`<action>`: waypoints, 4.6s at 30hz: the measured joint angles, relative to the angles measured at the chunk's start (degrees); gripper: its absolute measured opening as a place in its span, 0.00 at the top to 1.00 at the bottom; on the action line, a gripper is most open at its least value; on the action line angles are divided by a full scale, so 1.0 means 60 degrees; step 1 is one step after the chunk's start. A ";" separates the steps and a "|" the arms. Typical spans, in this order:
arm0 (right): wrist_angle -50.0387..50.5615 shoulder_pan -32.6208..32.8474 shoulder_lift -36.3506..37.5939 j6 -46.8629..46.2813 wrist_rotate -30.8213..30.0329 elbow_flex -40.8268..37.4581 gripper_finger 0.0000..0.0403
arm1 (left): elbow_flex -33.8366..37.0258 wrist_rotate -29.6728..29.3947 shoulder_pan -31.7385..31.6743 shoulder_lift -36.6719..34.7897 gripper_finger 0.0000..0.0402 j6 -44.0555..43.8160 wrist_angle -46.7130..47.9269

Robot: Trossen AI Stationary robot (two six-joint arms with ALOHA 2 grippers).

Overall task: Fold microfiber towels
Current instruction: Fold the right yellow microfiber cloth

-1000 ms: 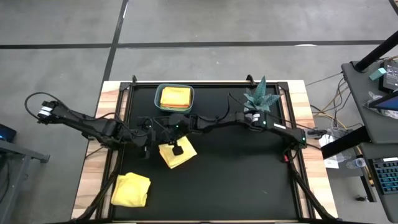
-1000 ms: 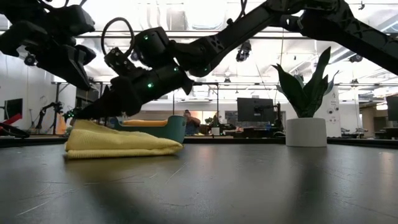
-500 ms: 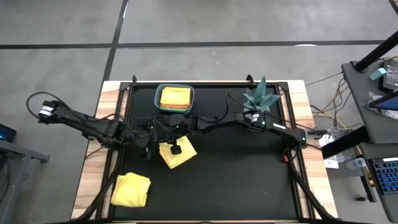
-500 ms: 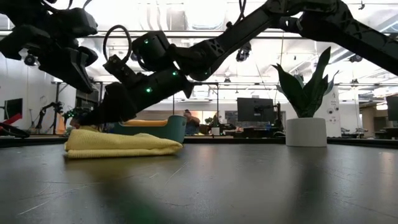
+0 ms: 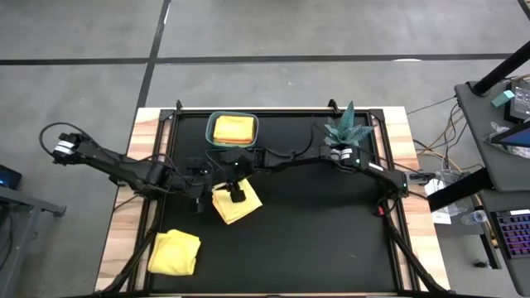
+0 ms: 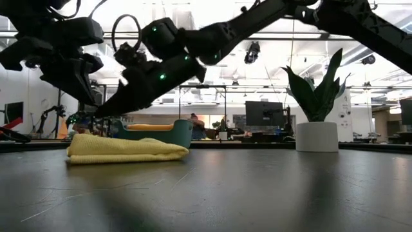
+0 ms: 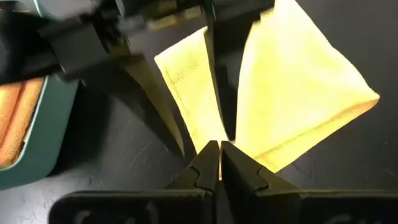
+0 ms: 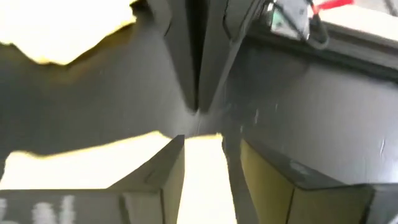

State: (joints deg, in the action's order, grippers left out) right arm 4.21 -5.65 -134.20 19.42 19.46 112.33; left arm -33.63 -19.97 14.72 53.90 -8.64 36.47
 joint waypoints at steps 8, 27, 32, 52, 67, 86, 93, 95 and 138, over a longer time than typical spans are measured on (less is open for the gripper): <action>0.2726 0.0095 0.0935 0.0068 0.0000 -0.0201 0.65 | 0.0022 0.0000 0.0000 -0.0107 1.00 -0.0007 -0.0001; 0.2632 0.1122 0.2176 -0.1353 -0.2002 -0.3432 0.94 | 0.0335 0.1989 -0.0012 0.2707 1.00 -0.0085 -0.0846; 0.3292 0.1141 0.2191 -0.1420 -0.2237 -0.3449 0.98 | 0.0281 0.1489 -0.0061 0.3928 1.00 0.0516 -0.1658; 0.6021 0.1436 0.3420 -0.1978 -0.4533 -0.3464 0.98 | 0.0220 -0.0176 -0.0772 0.4706 1.00 0.2280 -0.4322; 0.1690 0.2401 0.3141 -0.2781 -0.4482 -0.4065 0.92 | 0.0357 -0.0150 -0.0772 0.4752 1.00 0.2443 -0.4803; 0.1159 0.2503 0.2328 -0.2924 -0.4503 -0.4162 0.55 | 0.0357 -0.0146 -0.0772 0.4752 1.00 0.2554 -0.4795; 0.1178 0.2517 0.2362 -0.2910 -0.4503 -0.4156 0.76 | 0.0357 -0.0146 -0.0772 0.4752 1.00 0.2556 -0.4795; 0.1185 0.2526 0.2383 -0.2908 -0.4503 -0.4141 0.83 | 0.0357 -0.0146 -0.0772 0.4752 1.00 0.2557 -0.4797; 0.0502 0.2441 0.2270 -0.3519 -0.3461 -0.4008 0.71 | 0.0351 -0.0146 -0.0962 0.4608 1.00 0.2503 -0.4621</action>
State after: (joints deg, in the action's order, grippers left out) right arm 7.22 8.99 -120.58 -1.70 -1.30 88.29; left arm -31.52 -20.84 8.95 81.55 6.37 8.75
